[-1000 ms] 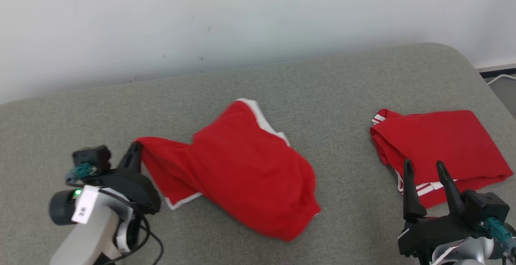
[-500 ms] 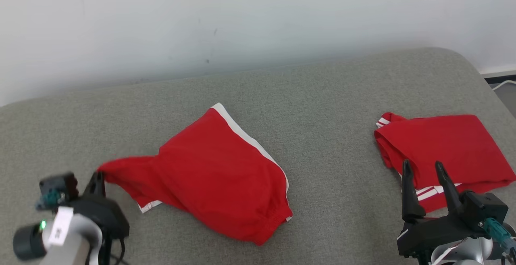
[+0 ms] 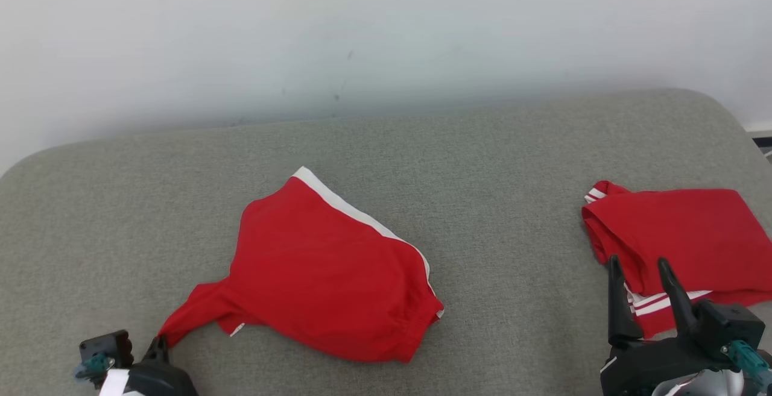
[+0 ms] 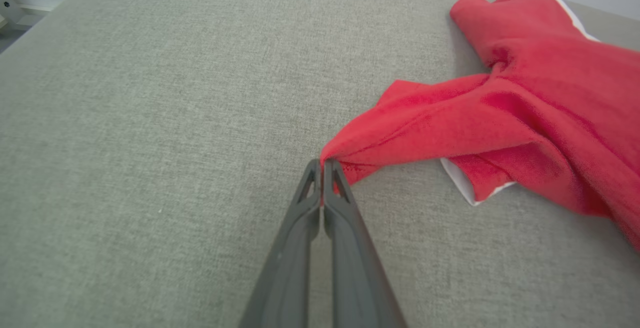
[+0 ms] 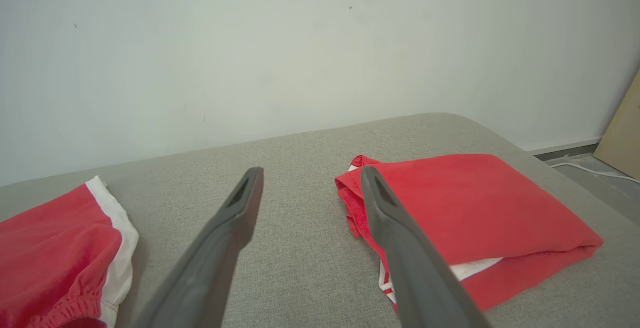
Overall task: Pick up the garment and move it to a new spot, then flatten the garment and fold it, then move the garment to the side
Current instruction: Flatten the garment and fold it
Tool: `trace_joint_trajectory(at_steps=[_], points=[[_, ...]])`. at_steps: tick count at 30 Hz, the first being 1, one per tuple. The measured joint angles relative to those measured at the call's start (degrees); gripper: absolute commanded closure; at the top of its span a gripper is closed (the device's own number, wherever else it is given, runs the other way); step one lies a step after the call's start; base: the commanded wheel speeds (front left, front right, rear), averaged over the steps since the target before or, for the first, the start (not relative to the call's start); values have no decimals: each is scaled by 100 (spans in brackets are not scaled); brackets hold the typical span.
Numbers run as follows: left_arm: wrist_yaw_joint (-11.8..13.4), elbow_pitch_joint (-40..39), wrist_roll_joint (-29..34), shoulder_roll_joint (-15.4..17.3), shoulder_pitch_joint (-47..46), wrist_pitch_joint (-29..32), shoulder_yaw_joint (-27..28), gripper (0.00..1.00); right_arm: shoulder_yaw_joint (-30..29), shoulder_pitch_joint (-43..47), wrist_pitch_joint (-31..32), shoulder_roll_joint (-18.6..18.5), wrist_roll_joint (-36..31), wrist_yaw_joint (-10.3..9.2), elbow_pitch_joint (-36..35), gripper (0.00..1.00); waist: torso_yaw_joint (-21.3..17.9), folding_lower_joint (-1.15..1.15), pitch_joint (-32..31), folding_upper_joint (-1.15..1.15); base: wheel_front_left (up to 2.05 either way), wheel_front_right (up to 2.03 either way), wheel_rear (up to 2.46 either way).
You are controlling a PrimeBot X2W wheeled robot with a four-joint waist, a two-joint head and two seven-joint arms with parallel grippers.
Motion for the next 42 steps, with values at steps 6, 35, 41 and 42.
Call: trace_joint_trajectory(at_steps=[6,35,41,42], points=[[1,-134,22,-31,380,19,129,100,91,-5,7,7,-1,1,-2,0,66,0,-41,0,0,0,0],[-7,-3679,1437,356,1312,-499,-156,0,138,44,-54,30,-1,0,94,0,84,0,-66,0,0,0,0],[-191,-4199,1038,316,1510,-519,125,0,249,43,-99,44,0,0,182,0,37,0,-142,0,0,0,0],[-244,-4275,926,298,1545,-525,132,0,259,43,-102,49,0,0,183,0,26,0,-157,0,0,0,0]])
